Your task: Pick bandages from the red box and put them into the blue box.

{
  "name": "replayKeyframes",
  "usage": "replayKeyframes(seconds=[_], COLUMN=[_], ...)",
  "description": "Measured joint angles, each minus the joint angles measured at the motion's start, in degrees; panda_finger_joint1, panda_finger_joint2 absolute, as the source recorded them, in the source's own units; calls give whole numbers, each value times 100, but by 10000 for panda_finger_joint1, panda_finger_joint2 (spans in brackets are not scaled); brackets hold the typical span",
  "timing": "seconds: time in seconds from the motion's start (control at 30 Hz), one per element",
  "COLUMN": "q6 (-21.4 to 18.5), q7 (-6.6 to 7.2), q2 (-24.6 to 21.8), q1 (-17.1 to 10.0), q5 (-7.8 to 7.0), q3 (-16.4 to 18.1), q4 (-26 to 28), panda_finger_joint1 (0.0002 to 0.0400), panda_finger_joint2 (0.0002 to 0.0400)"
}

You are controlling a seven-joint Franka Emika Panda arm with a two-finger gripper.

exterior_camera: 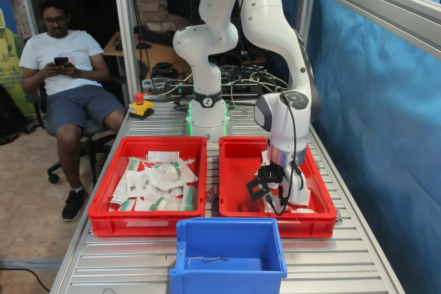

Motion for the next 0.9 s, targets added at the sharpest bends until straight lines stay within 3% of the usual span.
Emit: replayKeyframes(seconds=[0.27, 0.9], q6=[-150, -1346], q7=[0, 0], q2=[-95, -1376], q1=[2, 2], q5=[-40, -67], q3=[-189, -603], q4=[-1, 28], panda_finger_joint1=[37, 37], panda_finger_joint2=[37, 37])
